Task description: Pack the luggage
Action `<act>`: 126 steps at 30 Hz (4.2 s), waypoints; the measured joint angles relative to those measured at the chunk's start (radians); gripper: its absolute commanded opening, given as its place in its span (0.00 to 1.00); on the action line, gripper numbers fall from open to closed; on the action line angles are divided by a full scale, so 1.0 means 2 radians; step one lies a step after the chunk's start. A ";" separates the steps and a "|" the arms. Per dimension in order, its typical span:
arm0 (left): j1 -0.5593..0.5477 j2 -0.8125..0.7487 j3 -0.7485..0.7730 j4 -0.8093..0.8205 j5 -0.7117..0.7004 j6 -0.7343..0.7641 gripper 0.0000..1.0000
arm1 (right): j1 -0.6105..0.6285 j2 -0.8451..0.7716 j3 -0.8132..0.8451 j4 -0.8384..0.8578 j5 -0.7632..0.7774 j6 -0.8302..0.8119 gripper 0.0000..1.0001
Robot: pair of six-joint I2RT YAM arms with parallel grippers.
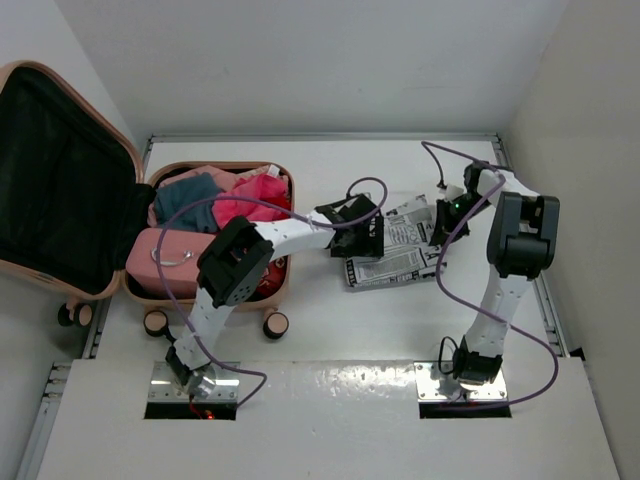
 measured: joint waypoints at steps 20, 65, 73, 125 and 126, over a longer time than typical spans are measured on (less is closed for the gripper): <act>0.031 -0.043 0.035 -0.053 0.021 0.121 0.00 | 0.088 -0.118 -0.015 0.020 -0.041 0.062 0.00; 0.475 -0.356 -0.265 -0.004 0.016 0.330 0.28 | 0.430 0.079 0.196 0.332 -0.065 0.331 0.00; 0.520 -0.413 -0.299 0.011 0.055 0.383 1.00 | 0.427 0.054 0.190 0.276 -0.065 0.284 0.52; 0.284 -0.061 -0.045 0.085 0.070 0.345 0.62 | 0.203 -0.179 0.004 0.187 -0.095 0.209 0.51; 0.281 -0.065 -0.043 0.080 0.070 0.347 0.64 | 0.203 -0.179 0.004 0.185 -0.096 0.208 0.51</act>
